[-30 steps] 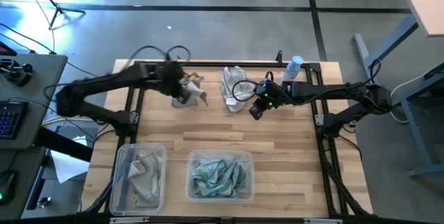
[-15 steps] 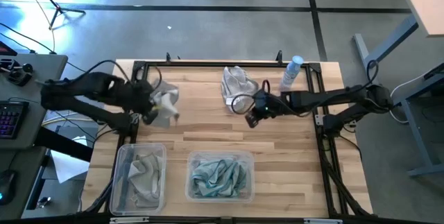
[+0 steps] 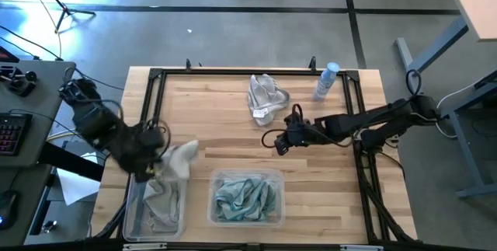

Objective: Sort microfiber towel by color & place in baskets
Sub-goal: Put the left grey towel into the left transparent bin

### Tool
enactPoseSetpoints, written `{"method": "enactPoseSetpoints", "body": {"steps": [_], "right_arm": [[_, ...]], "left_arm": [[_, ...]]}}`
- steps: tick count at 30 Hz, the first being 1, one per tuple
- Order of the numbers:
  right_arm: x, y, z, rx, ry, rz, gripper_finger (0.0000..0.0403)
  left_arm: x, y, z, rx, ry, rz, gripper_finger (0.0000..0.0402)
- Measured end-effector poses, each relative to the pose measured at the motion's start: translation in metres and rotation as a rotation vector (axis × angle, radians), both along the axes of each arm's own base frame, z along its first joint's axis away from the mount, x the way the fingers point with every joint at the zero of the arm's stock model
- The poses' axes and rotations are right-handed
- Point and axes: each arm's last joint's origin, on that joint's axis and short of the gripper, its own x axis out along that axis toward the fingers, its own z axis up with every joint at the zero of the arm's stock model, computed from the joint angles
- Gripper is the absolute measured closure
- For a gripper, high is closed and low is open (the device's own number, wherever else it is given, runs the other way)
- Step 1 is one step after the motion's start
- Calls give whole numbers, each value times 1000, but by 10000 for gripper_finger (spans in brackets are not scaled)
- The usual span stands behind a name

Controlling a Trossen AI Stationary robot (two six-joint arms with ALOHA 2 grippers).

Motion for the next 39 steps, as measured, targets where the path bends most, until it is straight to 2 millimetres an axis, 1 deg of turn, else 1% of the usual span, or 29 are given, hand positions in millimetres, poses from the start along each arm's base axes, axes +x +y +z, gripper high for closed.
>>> {"method": "enactPoseSetpoints", "body": {"steps": [5,8,12,14,16,18,21,25,30,34,39], "right_arm": [[0,3,0,5,-5,-10,403],[0,3,0,4,-6,-10,403],[0,2,0,-10,-7,-20,403],[0,2,0,-13,-7,-21,403],[0,2,0,-17,-6,-18,403],[0,2,0,-20,-4,-13,403],[0,2,0,-29,-1,-3,403],[0,2,0,-31,0,-1,403],[-1,2,0,-46,14,15,403],[-1,2,-1,-46,18,15,403],[-2,2,-1,-46,30,18,403]], "left_arm": [[-15,-35,2,-115,96,-49,401],[-28,-56,-2,-179,223,-51,401],[-44,-84,-11,-219,418,-61,401],[-50,-100,-15,-257,471,-97,401],[-54,-118,-17,-324,469,-159,401],[-56,-134,-18,-391,430,-213,401],[-56,-151,-21,-423,345,-265,401],[-51,-163,-28,-398,269,-303,401],[-43,-164,-28,-356,161,-380,401],[-36,-166,-26,-336,51,-525,401],[-35,-167,-25,-295,-8,-684,401]]}}
